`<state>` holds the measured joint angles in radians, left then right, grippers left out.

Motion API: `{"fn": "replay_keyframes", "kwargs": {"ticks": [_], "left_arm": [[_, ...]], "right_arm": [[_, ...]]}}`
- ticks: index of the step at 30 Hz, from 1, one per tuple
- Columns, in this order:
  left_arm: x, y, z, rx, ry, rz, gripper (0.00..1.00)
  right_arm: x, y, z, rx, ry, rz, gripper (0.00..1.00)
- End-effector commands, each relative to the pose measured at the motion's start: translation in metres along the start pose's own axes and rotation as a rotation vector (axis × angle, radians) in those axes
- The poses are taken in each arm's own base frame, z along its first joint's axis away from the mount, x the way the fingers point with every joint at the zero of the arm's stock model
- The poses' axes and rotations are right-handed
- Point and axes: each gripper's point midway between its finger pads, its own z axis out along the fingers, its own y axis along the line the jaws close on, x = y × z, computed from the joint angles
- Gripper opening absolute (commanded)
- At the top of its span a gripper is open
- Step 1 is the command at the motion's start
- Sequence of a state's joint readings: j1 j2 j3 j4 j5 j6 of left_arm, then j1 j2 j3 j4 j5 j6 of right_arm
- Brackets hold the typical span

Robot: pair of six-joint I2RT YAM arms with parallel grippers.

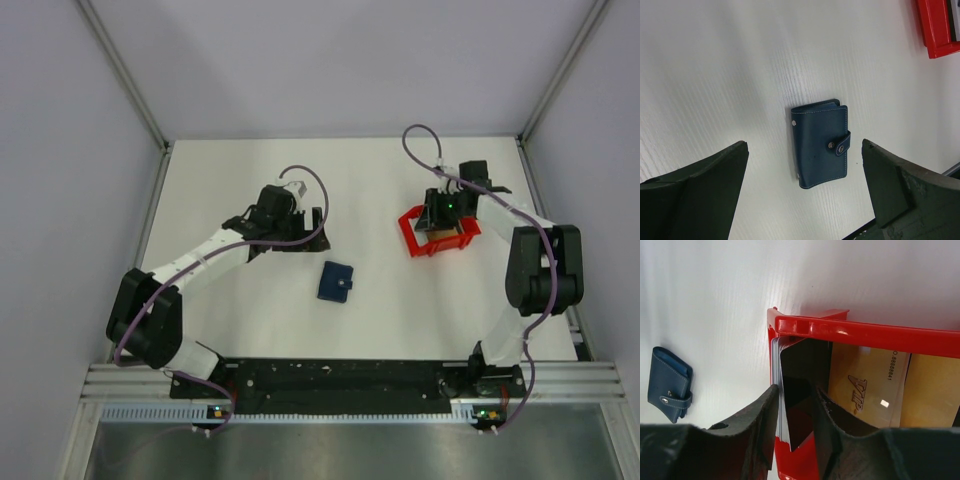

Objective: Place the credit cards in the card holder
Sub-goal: Pick up the credit card from the storage box.

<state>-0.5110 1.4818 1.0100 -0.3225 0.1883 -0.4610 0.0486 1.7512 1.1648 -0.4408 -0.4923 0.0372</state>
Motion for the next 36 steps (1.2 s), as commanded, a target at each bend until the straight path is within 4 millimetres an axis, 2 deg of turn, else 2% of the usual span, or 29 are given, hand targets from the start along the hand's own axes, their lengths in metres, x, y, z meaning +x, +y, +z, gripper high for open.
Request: {"fn": "replay_keyframes", "kwargs": {"ticks": [1, 5, 9, 16, 19, 26, 28, 31, 36], "left_arm": [[-0.017, -0.008, -0.001, 0.030, -0.043, 0.017, 0.98], [-0.015, -0.007, 0.000, 0.027, -0.038, 0.013, 0.98], [-0.016, -0.008, 0.000, 0.027, -0.038, 0.013, 0.98], [-0.016, -0.007, 0.002, 0.026, -0.035, 0.015, 0.98], [-0.016, -0.006, 0.002, 0.023, -0.035, 0.011, 0.98], [-0.017, -0.007, 0.004, 0.029, -0.032, 0.013, 0.98], [-0.017, -0.008, 0.004, 0.030, -0.033, 0.013, 0.98], [-0.017, -0.008, 0.004, 0.030, -0.033, 0.014, 0.98], [-0.017, -0.008, 0.003, 0.032, -0.032, 0.013, 0.98]], "right_arm": [[-0.012, 0.017, -0.008, -0.039, -0.036, -0.036, 0.24], [-0.012, 0.018, -0.006, -0.050, -0.031, -0.034, 0.18], [-0.014, 0.019, -0.008, -0.059, -0.039, -0.034, 0.17], [-0.024, 0.010, -0.020, -0.008, -0.075, -0.025, 0.14], [-0.028, 0.014, -0.023, -0.030, -0.085, -0.022, 0.13], [-0.023, 0.025, -0.019, -0.108, -0.056, -0.009, 0.14], [-0.024, 0.024, -0.020, -0.093, -0.062, -0.012, 0.12], [-0.032, 0.025, -0.028, -0.084, -0.089, -0.016, 0.03], [-0.043, 0.024, -0.038, -0.049, -0.124, -0.008, 0.00]]}}
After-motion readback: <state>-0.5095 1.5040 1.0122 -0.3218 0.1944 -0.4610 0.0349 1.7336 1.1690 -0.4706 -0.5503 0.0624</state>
